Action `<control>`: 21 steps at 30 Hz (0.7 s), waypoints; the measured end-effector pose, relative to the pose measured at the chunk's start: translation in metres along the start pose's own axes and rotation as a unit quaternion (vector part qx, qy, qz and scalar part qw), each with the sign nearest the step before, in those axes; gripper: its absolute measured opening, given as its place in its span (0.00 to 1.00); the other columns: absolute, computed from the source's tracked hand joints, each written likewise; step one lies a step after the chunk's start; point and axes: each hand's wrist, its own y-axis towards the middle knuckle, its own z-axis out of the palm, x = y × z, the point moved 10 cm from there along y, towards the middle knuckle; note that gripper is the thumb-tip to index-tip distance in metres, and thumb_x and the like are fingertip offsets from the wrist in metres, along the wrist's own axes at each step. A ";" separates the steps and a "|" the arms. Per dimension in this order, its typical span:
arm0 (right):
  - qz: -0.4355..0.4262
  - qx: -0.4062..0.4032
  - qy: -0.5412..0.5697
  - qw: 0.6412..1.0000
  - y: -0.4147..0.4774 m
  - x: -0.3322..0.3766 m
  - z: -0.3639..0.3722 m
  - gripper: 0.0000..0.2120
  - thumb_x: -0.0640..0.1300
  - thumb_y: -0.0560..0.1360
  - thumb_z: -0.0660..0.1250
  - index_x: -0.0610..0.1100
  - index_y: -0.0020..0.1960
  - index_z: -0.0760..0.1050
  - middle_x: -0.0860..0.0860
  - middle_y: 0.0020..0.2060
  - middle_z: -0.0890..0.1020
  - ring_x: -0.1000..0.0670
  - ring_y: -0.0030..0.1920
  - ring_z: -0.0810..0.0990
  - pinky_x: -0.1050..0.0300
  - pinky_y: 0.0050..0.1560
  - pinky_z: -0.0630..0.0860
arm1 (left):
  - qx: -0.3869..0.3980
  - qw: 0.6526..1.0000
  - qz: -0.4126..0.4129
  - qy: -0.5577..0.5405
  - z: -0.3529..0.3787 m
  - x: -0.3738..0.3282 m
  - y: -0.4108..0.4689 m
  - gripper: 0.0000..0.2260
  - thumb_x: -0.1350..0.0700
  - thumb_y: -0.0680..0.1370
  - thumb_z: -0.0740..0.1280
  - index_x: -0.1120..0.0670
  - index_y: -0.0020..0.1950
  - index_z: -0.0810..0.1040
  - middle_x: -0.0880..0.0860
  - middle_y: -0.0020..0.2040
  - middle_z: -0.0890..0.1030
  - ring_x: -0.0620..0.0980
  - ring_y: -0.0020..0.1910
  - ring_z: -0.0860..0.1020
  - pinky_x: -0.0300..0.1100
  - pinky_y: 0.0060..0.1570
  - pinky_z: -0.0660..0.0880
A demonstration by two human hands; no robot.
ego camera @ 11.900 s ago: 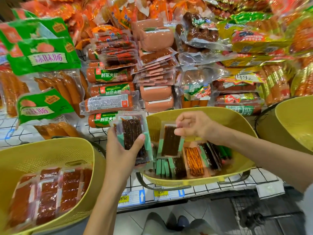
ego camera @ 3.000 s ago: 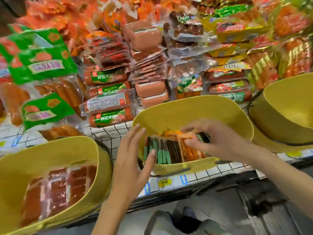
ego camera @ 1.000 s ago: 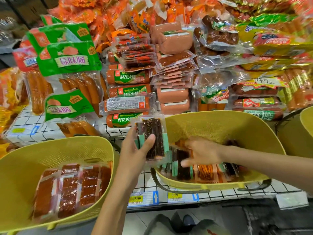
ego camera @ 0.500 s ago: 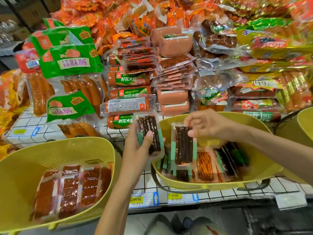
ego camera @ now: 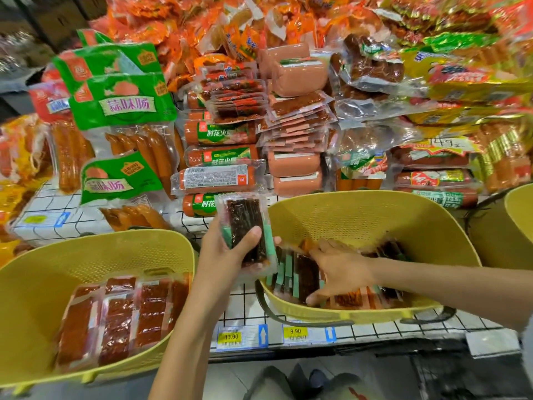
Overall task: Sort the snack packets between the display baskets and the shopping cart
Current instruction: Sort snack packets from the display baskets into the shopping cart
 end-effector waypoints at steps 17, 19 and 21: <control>-0.180 -0.219 0.460 0.841 -0.056 0.020 -0.149 0.11 0.45 0.66 0.77 0.49 0.46 0.78 0.57 0.35 0.83 0.56 0.35 0.82 0.64 0.39 0.79 | 0.095 0.995 -0.001 0.041 0.037 0.004 0.001 0.20 0.45 0.76 0.63 0.47 0.68 0.71 0.46 0.57 0.82 0.45 0.55 0.81 0.40 0.41 0.81; -0.168 -0.279 0.452 0.831 -0.053 0.027 -0.153 0.14 0.52 0.65 0.76 0.50 0.44 0.75 0.53 0.30 0.81 0.56 0.29 0.79 0.65 0.33 0.76 | 0.094 0.994 -0.002 0.062 0.039 0.005 0.001 0.20 0.48 0.73 0.68 0.49 0.63 0.73 0.47 0.54 0.83 0.46 0.52 0.83 0.43 0.42 0.81; -0.120 -0.342 0.424 0.830 -0.047 0.017 -0.149 0.17 0.61 0.67 0.71 0.48 0.42 0.73 0.56 0.26 0.78 0.61 0.24 0.73 0.69 0.28 0.71 | 0.057 0.997 0.004 0.056 0.029 0.005 0.003 0.16 0.56 0.72 0.71 0.51 0.59 0.74 0.48 0.49 0.85 0.48 0.48 0.84 0.43 0.39 0.81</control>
